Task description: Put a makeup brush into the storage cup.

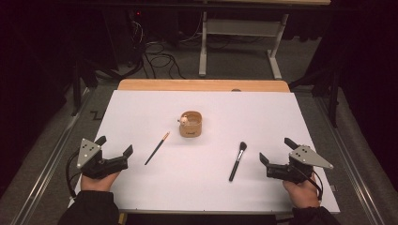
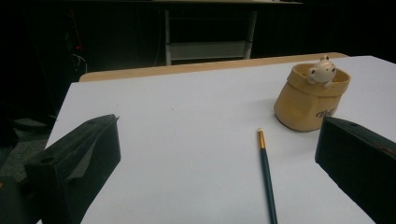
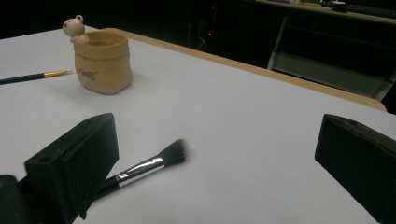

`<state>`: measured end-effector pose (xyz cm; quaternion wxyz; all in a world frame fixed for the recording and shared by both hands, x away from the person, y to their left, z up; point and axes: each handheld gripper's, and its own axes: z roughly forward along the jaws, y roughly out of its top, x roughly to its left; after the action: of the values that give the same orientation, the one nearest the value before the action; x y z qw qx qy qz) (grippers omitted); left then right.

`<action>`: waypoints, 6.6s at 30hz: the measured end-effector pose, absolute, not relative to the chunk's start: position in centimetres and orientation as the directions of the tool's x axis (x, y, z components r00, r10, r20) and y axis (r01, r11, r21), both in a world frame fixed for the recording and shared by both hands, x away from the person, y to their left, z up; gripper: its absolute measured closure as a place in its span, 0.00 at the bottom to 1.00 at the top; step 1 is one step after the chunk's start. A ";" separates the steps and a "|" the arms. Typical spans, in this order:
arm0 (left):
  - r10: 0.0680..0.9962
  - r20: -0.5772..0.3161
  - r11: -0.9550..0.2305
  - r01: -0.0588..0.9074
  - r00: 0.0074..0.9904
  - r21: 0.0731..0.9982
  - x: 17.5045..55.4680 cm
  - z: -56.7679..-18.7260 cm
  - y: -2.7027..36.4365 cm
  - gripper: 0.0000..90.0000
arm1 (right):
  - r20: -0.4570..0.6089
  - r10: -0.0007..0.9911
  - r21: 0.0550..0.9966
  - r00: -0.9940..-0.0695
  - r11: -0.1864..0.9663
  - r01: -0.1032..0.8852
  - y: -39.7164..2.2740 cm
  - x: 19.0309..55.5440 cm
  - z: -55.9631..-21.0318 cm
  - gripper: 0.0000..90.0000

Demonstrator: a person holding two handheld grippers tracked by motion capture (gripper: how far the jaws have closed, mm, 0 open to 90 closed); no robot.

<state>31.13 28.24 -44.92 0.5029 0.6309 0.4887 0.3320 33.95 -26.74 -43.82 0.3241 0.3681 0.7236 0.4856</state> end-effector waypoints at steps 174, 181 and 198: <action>0.849 -0.050 -0.527 0.850 0.527 0.014 46.0 -45.7 17.6 0.90 | -0.083 0.808 0.916 -0.584 0.293 0.275 -26.5 34.0 -45.3 0.01; 0.850 -0.042 -0.525 0.851 0.525 0.022 45.9 -45.7 17.7 0.94 | -0.084 0.806 0.915 -0.587 0.295 0.275 -26.5 34.1 -45.3 0.01; 0.850 -0.039 -0.524 0.851 0.525 0.031 45.8 -45.7 17.7 0.94 | -0.074 0.803 0.915 -0.591 0.290 0.280 -26.1 34.2 -45.4 0.01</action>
<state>45.79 17.69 -45.67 0.0231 0.8730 0.4872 -0.0097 34.20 -26.14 -45.40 0.2751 0.3589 0.7546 0.4754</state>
